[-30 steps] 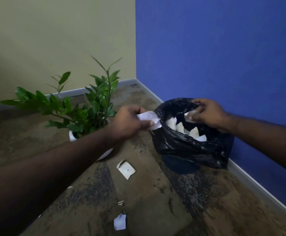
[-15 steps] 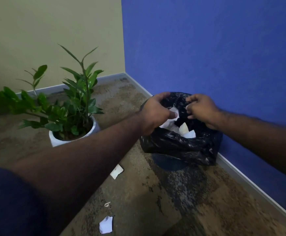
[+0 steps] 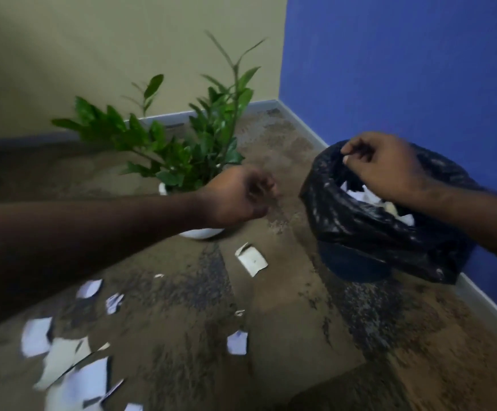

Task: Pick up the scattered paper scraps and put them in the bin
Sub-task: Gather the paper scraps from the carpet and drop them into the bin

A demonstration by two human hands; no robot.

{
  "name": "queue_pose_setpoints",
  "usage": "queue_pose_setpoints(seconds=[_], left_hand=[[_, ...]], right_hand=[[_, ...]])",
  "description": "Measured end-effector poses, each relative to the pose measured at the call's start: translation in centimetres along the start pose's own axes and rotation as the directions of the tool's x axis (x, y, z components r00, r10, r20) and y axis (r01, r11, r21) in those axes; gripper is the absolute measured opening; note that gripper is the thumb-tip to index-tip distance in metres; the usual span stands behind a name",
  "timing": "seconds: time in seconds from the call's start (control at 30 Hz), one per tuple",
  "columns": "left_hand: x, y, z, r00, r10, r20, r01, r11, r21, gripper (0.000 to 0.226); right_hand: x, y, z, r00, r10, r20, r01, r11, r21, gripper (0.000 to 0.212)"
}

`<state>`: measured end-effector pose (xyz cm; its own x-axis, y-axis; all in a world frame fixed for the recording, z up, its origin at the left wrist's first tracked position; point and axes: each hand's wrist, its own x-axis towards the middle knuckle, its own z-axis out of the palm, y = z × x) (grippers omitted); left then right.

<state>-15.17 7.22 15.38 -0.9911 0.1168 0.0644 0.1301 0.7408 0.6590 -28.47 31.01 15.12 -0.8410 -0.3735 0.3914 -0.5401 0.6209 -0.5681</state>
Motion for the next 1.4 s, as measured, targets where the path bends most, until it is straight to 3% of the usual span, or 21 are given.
queue_pose_setpoints(seconds=[0.13, 0.27, 0.37, 0.5, 0.63, 0.83, 1.0, 1.1, 1.27, 1.4], left_hand=[[-7.7, -6.7, -1.1, 0.970, -0.224, 0.095, 0.215, 0.972, 0.094, 0.025], [-16.2, -13.9, -1.1, 0.857, -0.443, 0.264, 0.353, 0.877, 0.325, 0.047], [-21.4, -17.3, -1.1, 0.790, -0.504, 0.350, 0.275, 0.801, 0.532, 0.076], [-25.9, -19.3, 0.4, 0.649, -0.566, 0.508, 0.252, 0.790, 0.558, 0.121], [-29.3, -19.1, 4.3, 0.610, -0.574, 0.547, 0.196, 0.778, 0.597, 0.127], [-31.3, -19.6, 6.8, 0.767, -0.498, 0.403, 0.217, 0.794, 0.569, 0.090], [-30.9, -20.9, 7.1, 0.802, -0.449, 0.394, 0.148, 0.789, 0.597, 0.052], [-30.3, -21.9, 6.6, 0.810, -0.390, 0.438, 0.119, 0.841, 0.528, 0.035], [-28.1, -22.4, 4.4, 0.848, -0.401, 0.347, 0.317, 0.908, 0.275, 0.038], [-25.4, -22.2, 2.0, 0.892, -0.405, 0.203, 0.380, 0.912, 0.154, 0.010]], right_hand=[[-1.1, -4.1, 1.7, 0.961, -0.274, 0.046, 0.276, 0.961, -0.024, 0.006], [-4.0, -7.4, 5.1, 0.911, -0.355, 0.212, 0.354, 0.934, 0.040, 0.008], [-6.8, -8.9, 8.8, 0.840, -0.382, 0.387, 0.395, 0.917, 0.049, 0.011], [-10.1, -10.6, 13.6, 0.711, -0.394, 0.583, 0.441, 0.895, 0.067, 0.007], [-13.1, -12.1, 17.7, 0.553, -0.373, 0.745, 0.466, 0.880, 0.094, 0.018], [-17.2, -12.8, 21.0, 0.432, -0.290, 0.854, 0.470, 0.880, 0.061, 0.031], [-19.5, -12.2, 22.4, 0.394, -0.269, 0.879, 0.439, 0.895, 0.077, 0.031], [-20.3, -12.6, 23.6, 0.373, -0.294, 0.880, 0.453, 0.885, 0.104, 0.031], [-22.3, -14.9, 25.4, 0.359, -0.372, 0.856, 0.457, 0.870, 0.186, 0.043], [-24.5, -18.4, 26.7, 0.341, -0.493, 0.800, 0.473, 0.826, 0.308, 0.038]])
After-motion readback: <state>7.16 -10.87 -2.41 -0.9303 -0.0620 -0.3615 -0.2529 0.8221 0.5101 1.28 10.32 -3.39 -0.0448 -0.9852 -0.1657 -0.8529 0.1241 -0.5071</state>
